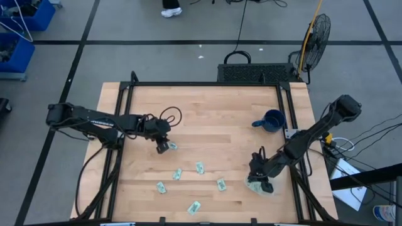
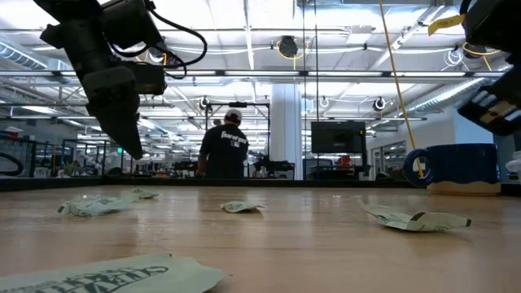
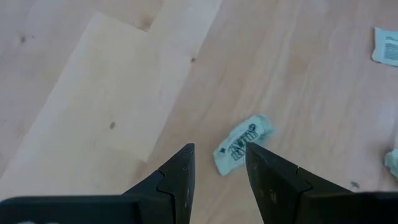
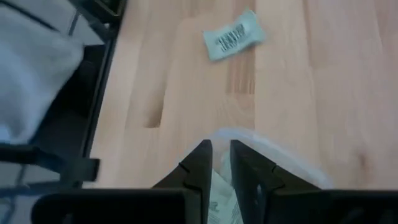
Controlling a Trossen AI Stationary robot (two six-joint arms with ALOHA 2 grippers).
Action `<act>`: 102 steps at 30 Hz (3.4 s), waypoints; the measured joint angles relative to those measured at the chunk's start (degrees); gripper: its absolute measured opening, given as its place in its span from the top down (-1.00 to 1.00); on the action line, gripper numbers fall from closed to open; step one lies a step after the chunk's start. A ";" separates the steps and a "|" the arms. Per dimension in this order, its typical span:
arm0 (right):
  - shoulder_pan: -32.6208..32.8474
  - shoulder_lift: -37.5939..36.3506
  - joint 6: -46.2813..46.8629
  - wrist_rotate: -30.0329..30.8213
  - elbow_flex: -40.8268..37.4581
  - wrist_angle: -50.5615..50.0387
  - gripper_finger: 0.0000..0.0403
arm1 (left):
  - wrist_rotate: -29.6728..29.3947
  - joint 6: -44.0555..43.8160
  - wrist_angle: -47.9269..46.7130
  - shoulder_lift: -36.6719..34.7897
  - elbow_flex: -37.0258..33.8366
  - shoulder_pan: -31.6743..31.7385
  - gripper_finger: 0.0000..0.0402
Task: Pick and place Stevia / Truvia into bins
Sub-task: Put the stevia packet into the transparent container
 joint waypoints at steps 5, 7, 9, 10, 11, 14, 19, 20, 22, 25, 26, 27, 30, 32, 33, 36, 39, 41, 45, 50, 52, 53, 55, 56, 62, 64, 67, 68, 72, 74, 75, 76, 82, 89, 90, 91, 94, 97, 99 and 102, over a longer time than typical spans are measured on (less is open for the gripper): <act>-1.32 -1.96 -12.59 6.56 0.00 4.66 0.75 | -0.78 -1.81 2.59 4.55 0.00 -1.91 0.27; -2.35 -2.70 -16.15 8.54 0.00 6.49 0.75 | -1.81 -0.51 3.65 7.11 0.00 -2.54 0.27; -3.63 -3.33 -19.38 8.83 0.02 8.04 0.75 | -3.22 0.27 4.61 9.60 0.00 -2.84 0.27; -4.22 -3.58 -20.64 8.76 0.02 8.53 0.75 | -3.81 0.81 4.82 10.75 0.00 -2.90 0.27; -4.82 -3.67 -21.68 8.76 0.02 9.18 0.75 | -4.26 1.25 4.53 11.72 0.00 -2.90 0.27; -6.41 -3.98 -23.47 8.73 0.02 9.33 0.75 | -4.35 2.50 4.52 13.67 0.05 -2.90 0.27; -9.33 -3.95 -25.15 8.72 0.02 9.31 0.75 | -3.55 4.72 4.63 14.11 0.17 -2.88 0.27; -10.13 -3.95 -25.75 8.85 0.02 9.38 0.75 | -3.84 4.74 4.72 14.12 0.17 -2.88 0.27; -11.75 -3.91 -26.18 10.48 0.02 10.71 0.75 | -4.09 5.44 4.77 14.12 0.17 -2.90 0.32; -15.13 -3.95 -26.76 15.68 0.02 14.49 0.75 | -3.45 9.51 5.64 14.19 0.13 -2.95 0.55; -16.51 -3.90 -27.19 16.79 0.02 15.36 0.75 | -2.99 11.17 6.44 14.19 0.08 -2.95 0.65; -17.93 -3.57 -27.34 17.49 0.02 16.45 0.75 | -2.94 12.88 7.68 14.18 -0.02 -2.89 0.77; -23.28 -0.44 -27.85 15.47 0.02 22.07 0.75 | -4.91 16.53 13.70 13.48 0.10 -2.73 0.95; -27.04 3.53 -27.58 9.80 0.02 28.07 0.75 | -7.35 18.14 17.70 13.40 1.43 -2.73 0.93; -28.67 6.07 -27.57 7.13 0.02 31.59 0.75 | -8.41 19.06 18.94 13.42 2.24 -2.71 0.93; -32.10 13.66 -27.51 2.57 0.02 42.04 0.75 | -10.01 22.13 20.71 13.45 5.49 -2.71 0.96; -34.35 19.94 -27.55 2.29 0.04 50.59 0.70 | -10.76 23.73 21.02 13.36 8.87 -2.71 0.97; -35.81 23.08 -27.45 -0.25 0.06 53.86 0.63 | -10.93 23.89 20.91 13.40 10.31 -2.71 0.96; -38.04 27.52 -26.09 -6.67 0.07 61.14 0.44 | -10.95 26.74 23.54 13.40 11.41 -2.71 0.98; -39.65 30.96 -27.29 -7.86 0.12 71.14 0.21 | -10.99 29.13 27.63 14.01 11.43 -2.68 0.96; -40.19 31.96 -26.89 -7.87 0.61 72.82 0.15 | -10.99 29.51 29.59 14.01 11.43 -2.68 0.98; -40.26 32.54 -25.97 -7.61 1.24 73.14 0.13 | -11.01 29.45 30.32 14.00 11.45 -2.68 0.98; -40.26 33.99 -22.58 -4.81 2.88 73.16 0.12 | -11.18 29.71 31.67 14.34 11.45 -2.69 0.96; -40.19 34.94 -20.49 -2.97 3.82 73.12 0.12 | -11.82 30.06 32.12 14.41 11.43 -2.71 0.95; -39.85 39.24 -16.24 -1.81 8.82 73.14 0.16 | -15.02 31.22 33.25 16.25 11.43 -2.84 0.98; -39.85 39.30 -15.95 -1.37 8.90 72.86 0.16 | -15.43 31.04 33.87 17.25 11.45 -2.84 0.97; -39.85 39.30 -15.17 2.09 8.96 72.63 0.16 | -15.43 31.09 33.64 18.61 11.41 -2.87 0.92; -39.87 39.30 -15.24 2.90 8.96 72.60 0.16 | -15.22 31.11 34.23 19.05 11.43 -2.90 0.91; -40.52 39.24 -13.13 2.82 8.99 69.22 0.16 | -15.45 31.04 34.37 19.01 11.43 -3.21 0.95; -40.77 39.30 -10.64 2.72 8.98 66.67 0.16 | -15.45 30.76 34.37 19.00 11.43 -3.35 0.98; -40.90 39.30 -10.53 2.72 8.98 65.85 0.16 | -15.45 30.57 34.61 18.93 11.43 -3.48 0.98; -40.94 39.30 -10.91 2.72 8.98 65.20 0.16 | -15.45 30.27 35.29 18.86 11.43 -3.59 0.97; -40.94 39.24 -13.33 2.51 8.98 65.77 0.16 | -15.45 30.14 36.12 18.74 11.43 -3.60 0.91; -40.96 39.28 -14.53 1.13 8.98 65.82 0.18 | -15.27 29.51 36.43 18.74 11.43 -3.60 0.94; -40.96 39.28 -14.51 -0.03 8.98 65.95 0.21 | -15.35 29.48 36.41 18.74 11.43 -3.60 0.92; -40.94 39.28 -14.37 -0.73 8.98 66.25 0.24 | -15.42 29.50 36.42 18.74 11.43 -3.60 0.90; -40.90 39.28 -14.50 -1.10 8.98 66.24 0.42 | -15.43 29.51 36.54 18.74 11.43 -3.60 0.91; -40.94 39.28 -14.54 -1.05 8.98 66.26 0.66 | -15.08 29.51 36.55 18.74 11.43 -3.60 0.97; -40.94 39.28 -14.91 -1.03 8.98 66.20 0.83 | -14.91 29.53 36.54 18.74 11.43 -3.62 0.98; -40.94 39.28 -16.66 -1.03 8.98 66.20 0.96 | -14.49 29.53 36.54 18.74 11.43 -3.91 0.92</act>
